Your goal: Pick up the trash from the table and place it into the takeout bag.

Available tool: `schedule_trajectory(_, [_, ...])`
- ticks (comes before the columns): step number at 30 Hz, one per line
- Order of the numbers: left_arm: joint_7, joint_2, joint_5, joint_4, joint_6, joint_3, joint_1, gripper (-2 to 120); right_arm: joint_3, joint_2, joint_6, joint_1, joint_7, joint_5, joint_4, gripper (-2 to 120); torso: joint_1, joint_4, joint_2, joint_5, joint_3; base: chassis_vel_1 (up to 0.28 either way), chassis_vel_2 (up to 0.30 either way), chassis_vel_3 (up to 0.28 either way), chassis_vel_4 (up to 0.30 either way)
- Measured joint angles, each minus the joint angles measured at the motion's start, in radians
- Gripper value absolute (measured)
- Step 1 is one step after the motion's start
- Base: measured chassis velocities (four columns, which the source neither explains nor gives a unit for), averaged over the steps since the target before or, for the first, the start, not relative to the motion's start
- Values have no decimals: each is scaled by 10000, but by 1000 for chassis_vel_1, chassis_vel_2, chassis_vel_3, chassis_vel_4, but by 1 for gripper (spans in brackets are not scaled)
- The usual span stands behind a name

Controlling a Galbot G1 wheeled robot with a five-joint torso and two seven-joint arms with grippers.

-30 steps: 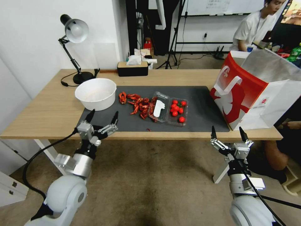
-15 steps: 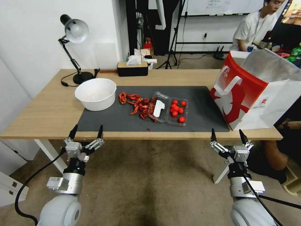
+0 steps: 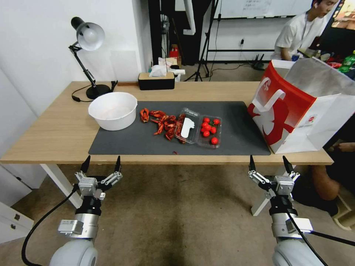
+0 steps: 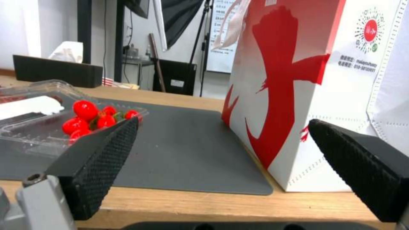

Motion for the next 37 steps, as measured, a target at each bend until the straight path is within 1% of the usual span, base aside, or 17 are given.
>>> schedule_trajectory(14, [-3,-151,167,135,-99,186,49,100,-82,150,0,15,-22,-273,-198,100,0,0,0,0,0,0,0,0,0])
schedule_trajectory(37, [-9,-140,194,116,-85,130,103,100,-115,154,0,84,-101,-232,-233,100,0,0,0,-1,0,0,0,0,0])
